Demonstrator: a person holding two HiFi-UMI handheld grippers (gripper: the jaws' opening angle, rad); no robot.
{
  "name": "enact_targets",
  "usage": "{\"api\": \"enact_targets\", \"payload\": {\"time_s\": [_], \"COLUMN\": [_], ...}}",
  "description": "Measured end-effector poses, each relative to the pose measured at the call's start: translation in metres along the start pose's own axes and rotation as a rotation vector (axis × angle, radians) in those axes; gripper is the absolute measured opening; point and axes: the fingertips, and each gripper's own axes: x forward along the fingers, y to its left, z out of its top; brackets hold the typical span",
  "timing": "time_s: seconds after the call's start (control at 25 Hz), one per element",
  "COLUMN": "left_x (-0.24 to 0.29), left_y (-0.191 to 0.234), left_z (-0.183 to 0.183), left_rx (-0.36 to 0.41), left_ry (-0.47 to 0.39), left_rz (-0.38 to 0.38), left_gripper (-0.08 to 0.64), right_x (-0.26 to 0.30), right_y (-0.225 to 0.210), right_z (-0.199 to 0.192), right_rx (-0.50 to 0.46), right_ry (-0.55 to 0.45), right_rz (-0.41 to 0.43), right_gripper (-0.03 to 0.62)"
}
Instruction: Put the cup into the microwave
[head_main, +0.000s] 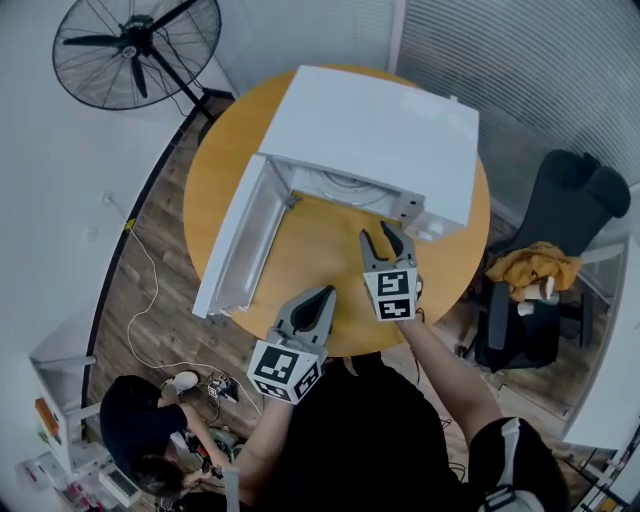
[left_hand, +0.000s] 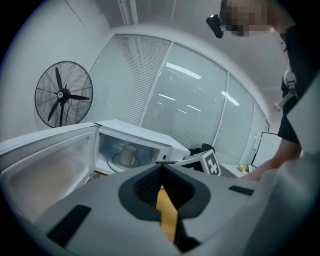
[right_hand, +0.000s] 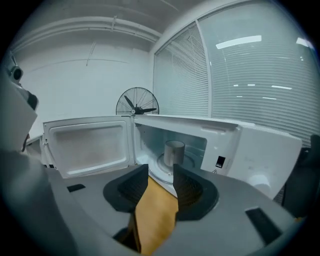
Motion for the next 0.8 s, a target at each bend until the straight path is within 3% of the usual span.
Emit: {"api": "enact_targets", "payload": {"time_s": [0.8], "left_x": [0.0], "left_y": [-0.028], "left_z": [0.031], "left_rx": [0.056], "left_ry": [-0.109], "left_rz": [0.064], "left_gripper": [-0.005], "right_x": [-0.106], "right_y": [0.009], "right_z": [0.051], "right_rx": [0.008], "right_ry": [-0.085], "right_rz": [0.201], "right_gripper": [0.158]}}
